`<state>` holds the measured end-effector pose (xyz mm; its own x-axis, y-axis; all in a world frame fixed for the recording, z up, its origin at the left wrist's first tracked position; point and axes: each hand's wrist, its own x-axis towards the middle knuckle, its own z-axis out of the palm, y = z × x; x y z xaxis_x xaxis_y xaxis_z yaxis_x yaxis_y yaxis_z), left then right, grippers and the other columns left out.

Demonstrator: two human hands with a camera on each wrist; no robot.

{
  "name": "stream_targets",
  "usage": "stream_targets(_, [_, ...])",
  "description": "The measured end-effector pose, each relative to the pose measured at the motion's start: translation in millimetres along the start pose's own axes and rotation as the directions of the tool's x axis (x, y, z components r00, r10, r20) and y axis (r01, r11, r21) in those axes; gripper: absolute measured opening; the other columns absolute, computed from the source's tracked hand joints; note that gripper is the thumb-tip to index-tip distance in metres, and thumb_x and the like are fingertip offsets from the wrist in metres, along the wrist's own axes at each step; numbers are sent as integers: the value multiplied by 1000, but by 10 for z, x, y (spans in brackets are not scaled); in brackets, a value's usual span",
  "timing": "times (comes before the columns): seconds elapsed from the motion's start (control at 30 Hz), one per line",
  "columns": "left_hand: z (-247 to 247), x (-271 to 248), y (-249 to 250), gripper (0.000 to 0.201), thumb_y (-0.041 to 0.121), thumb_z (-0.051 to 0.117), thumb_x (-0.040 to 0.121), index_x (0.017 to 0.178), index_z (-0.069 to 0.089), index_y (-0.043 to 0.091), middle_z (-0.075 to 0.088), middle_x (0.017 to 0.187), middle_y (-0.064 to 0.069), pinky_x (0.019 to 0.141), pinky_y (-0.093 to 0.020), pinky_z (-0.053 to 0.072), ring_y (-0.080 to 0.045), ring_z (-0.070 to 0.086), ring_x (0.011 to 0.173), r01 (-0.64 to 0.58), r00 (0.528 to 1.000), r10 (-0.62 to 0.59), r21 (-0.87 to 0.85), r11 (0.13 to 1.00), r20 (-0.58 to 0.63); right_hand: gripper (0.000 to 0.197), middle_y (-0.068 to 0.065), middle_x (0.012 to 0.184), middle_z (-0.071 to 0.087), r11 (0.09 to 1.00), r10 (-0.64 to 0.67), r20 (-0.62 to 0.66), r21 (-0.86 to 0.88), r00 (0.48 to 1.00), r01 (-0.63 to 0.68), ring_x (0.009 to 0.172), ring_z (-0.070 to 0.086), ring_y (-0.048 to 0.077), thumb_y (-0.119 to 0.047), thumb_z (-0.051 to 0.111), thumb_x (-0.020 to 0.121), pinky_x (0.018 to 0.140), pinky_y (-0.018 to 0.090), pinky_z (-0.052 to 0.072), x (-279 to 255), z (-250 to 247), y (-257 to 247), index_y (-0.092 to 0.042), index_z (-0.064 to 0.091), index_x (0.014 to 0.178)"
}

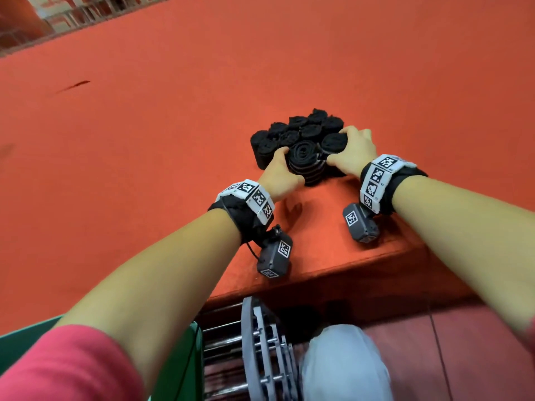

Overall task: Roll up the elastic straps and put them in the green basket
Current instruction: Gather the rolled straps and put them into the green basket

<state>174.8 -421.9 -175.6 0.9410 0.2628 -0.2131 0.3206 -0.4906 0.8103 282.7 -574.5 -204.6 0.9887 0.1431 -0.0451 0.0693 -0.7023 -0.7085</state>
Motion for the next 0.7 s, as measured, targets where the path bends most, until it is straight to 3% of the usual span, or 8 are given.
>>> stream_targets(0.13, [34,40,-26,90,5,70,79,152,20,18,57,111,3,65,-38,54,-21,63,79,28,999,-29,-33,999,-16,56,10,123,45,1000,-3,1,12,1000,3,111,51,37,-32,74,69,95,39,46,-51,18,-4,-25,51,120])
stream_targets(0.23, [53,19,-42,97,11,76,72,151,20,19,56,114,-3,73,-43,58,-22,63,84,46,998,-49,-49,998,-45,53,9,118,46,999,-22,43,28,999,21,104,53,33,-32,74,67,87,38,47,-125,32,-52,-24,50,114])
stream_targets(0.33, [56,21,-129,120,37,80,44,149,23,29,49,130,-9,85,-45,59,-27,63,106,42,995,-45,-31,999,-89,50,8,114,52,997,-66,113,36,991,62,94,57,29,-33,76,63,71,33,43,-227,11,-127,-25,50,105])
stream_targets(0.4, [19,-37,-142,122,40,83,44,150,24,29,46,134,-10,92,-45,56,-26,60,110,45,994,-44,8,999,-96,51,8,110,56,995,-95,166,33,981,91,87,60,26,-35,76,58,65,32,42,-313,-15,-183,-26,49,99])
stream_targets(0.47, [-64,-150,-120,112,34,89,57,150,27,23,45,136,-10,98,-37,51,-25,56,114,44,993,-38,57,997,-110,51,9,108,57,992,-124,211,23,970,122,86,61,26,-34,78,58,63,32,43,-415,-43,-250,-25,48,98])
stream_targets(0.53, [-147,-263,-128,101,31,89,63,147,33,25,45,135,-8,93,-31,51,-24,56,113,48,994,-40,77,996,-106,51,9,107,56,989,-147,249,13,957,149,87,60,26,-31,80,61,63,33,44,-544,-81,-336,-23,48,100])
stream_targets(0.63, [-281,-480,-125,84,43,82,48,125,49,35,53,128,-9,86,-38,58,-24,62,102,59,991,-51,62,996,-128,53,9,106,58,980,-192,280,-1,941,200,87,61,25,-32,80,61,63,33,48,-757,-169,-495,-22,49,102])
stream_targets(0.7, [-408,-596,-167,80,47,79,40,114,50,36,55,124,-11,78,-42,61,-27,64,100,66,989,-58,52,997,-139,55,7,105,60,971,-229,298,1,927,240,85,62,22,-32,81,60,62,33,51,-909,-224,-632,-22,52,106])
